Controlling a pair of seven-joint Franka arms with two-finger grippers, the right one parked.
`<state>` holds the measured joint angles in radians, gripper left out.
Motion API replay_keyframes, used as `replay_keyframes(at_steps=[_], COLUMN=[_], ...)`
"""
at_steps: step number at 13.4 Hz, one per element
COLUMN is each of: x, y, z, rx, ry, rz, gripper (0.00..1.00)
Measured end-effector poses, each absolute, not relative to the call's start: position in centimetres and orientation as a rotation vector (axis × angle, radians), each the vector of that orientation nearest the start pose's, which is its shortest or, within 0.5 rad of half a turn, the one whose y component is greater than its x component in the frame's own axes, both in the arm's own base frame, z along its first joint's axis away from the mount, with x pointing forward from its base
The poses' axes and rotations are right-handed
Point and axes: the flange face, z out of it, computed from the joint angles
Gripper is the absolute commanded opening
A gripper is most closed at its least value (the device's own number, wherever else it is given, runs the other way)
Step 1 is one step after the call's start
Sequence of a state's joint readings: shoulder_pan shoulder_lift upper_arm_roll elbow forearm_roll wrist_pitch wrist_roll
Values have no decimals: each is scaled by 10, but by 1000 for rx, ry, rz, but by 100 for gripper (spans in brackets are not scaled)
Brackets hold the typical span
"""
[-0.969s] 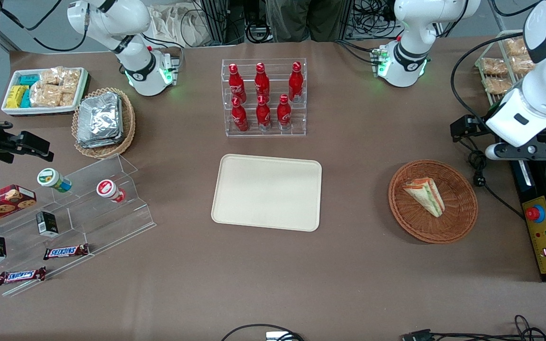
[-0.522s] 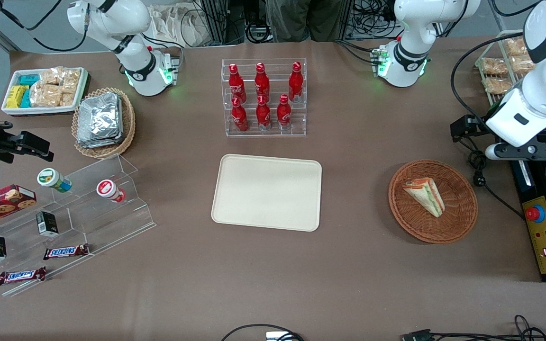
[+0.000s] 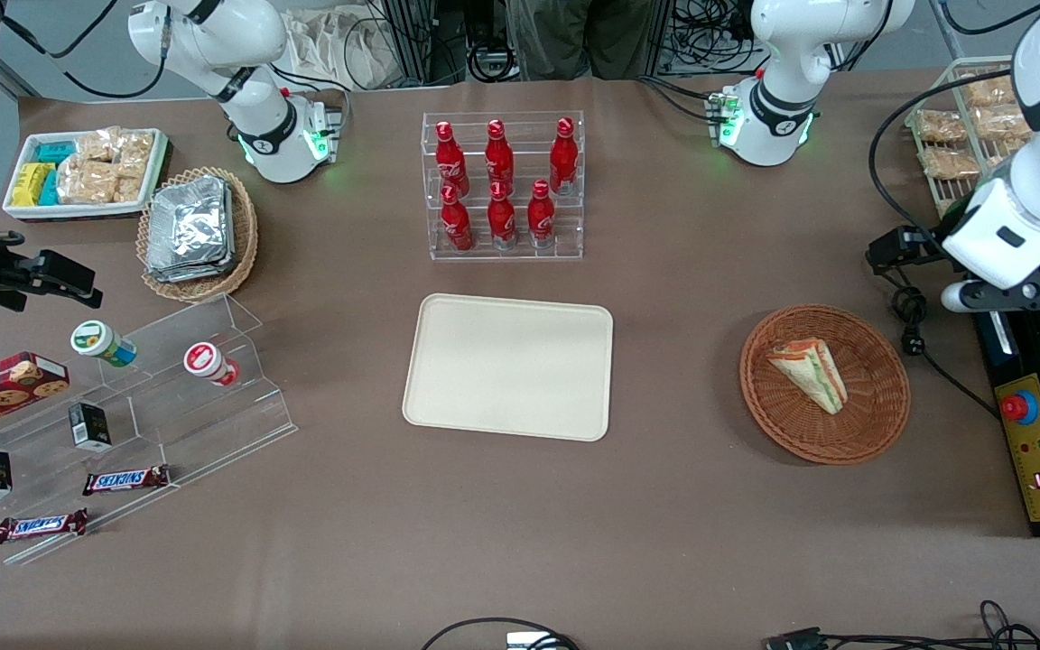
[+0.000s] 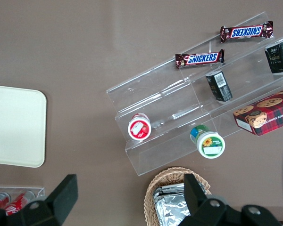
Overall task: Place sandwich from basket to tray
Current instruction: 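Lower the open left gripper onto the wrapped sandwich in the basket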
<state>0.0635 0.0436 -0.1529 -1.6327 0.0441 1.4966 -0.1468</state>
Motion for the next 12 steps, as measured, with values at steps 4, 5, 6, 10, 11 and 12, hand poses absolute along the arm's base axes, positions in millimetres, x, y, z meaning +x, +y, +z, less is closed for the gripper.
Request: replay_keyframes(at_steps=[4, 5, 6, 10, 11, 12], x=[570, 574, 576, 576, 577, 578], y=[-42, -40, -36, -13, -8, -4], z=[503, 485, 467, 393, 372, 354], rx=[-3057, -3066, -3082, -3105, -3107, -3107], ry=[-282, -311, -337, -417, -433, -446], rz=[295, 298, 296, 252, 256, 273], gripper=[100, 100, 100, 100, 100, 100])
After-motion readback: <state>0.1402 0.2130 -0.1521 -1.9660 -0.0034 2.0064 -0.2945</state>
